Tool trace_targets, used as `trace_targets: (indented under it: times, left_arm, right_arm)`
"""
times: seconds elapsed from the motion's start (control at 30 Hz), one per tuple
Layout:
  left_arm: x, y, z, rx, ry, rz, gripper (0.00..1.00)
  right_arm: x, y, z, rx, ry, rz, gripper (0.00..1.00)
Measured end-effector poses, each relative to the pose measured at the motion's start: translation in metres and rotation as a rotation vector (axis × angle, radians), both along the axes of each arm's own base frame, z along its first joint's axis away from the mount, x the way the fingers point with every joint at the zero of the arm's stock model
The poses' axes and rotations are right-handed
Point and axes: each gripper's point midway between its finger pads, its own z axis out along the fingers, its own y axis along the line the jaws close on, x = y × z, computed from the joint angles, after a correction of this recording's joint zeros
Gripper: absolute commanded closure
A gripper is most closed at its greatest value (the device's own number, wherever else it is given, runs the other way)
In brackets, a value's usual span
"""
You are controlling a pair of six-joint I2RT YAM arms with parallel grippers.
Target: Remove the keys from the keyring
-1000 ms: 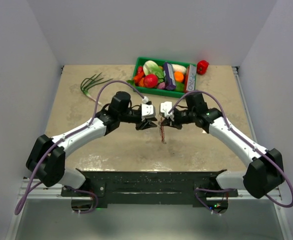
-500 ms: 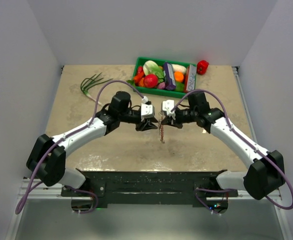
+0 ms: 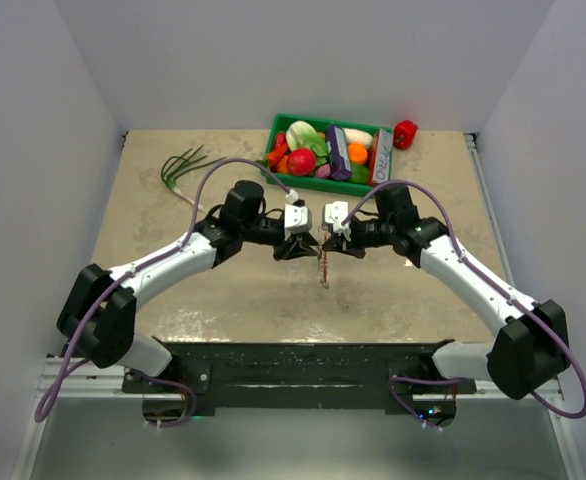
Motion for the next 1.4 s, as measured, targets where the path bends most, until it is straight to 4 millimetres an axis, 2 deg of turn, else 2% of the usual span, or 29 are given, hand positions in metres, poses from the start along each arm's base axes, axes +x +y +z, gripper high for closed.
trace_targets:
  times: [0.23, 0.33, 0.8, 0.9, 0.93, 1.17, 1.2, 1.23, 1.33, 1.4]
  left_arm:
    - [-0.0001, -0.0012, 0.0008, -0.003, 0.002, -0.006, 0.79]
    - [0.0003, -0.0018, 0.0006, -0.002, 0.002, -0.007, 0.81]
    - [0.0016, -0.005, -0.003, 0.005, 0.009, -0.008, 0.81]
    - [0.0018, -0.0058, -0.0036, 0.007, 0.011, -0.007, 0.91]
    - [0.0019, -0.0058, -0.0039, 0.007, 0.012, -0.007, 1.0]
    - [0.0027, -0.0067, -0.0049, 0.012, 0.017, 0.003, 1.0]
    - [0.0029, -0.0067, -0.005, 0.013, 0.016, 0.004, 1.0]
    - [0.0028, -0.0067, -0.0051, 0.014, 0.019, 0.006, 1.0]
    - [0.0028, -0.0069, -0.0052, 0.014, 0.019, 0.007, 1.0]
    - [0.0029, -0.0067, -0.0054, 0.015, 0.02, 0.008, 1.0]
  right_arm:
    - [0.0005, 0.0002, 0.0005, 0.001, -0.003, 0.0, 1.0]
    - [0.0008, 0.0007, 0.0004, 0.003, -0.005, 0.0, 1.0]
    - [-0.002, 0.0033, -0.0037, -0.005, -0.002, 0.002, 1.0]
    - [-0.0013, 0.003, -0.005, -0.011, -0.005, -0.003, 1.0]
    - [-0.0012, 0.0029, -0.0052, -0.013, -0.006, -0.004, 1.0]
    - [-0.0021, 0.0026, -0.0065, -0.016, -0.002, -0.004, 1.0]
    - [-0.002, 0.0024, -0.0066, -0.017, -0.002, -0.004, 0.99]
    - [-0.002, 0.0024, -0.0067, -0.017, -0.003, -0.003, 0.91]
    - [-0.0024, 0.0017, -0.0073, -0.02, -0.003, -0.001, 0.8]
    - [-0.0012, -0.0014, -0.0076, -0.019, 0.0, -0.003, 0.78]
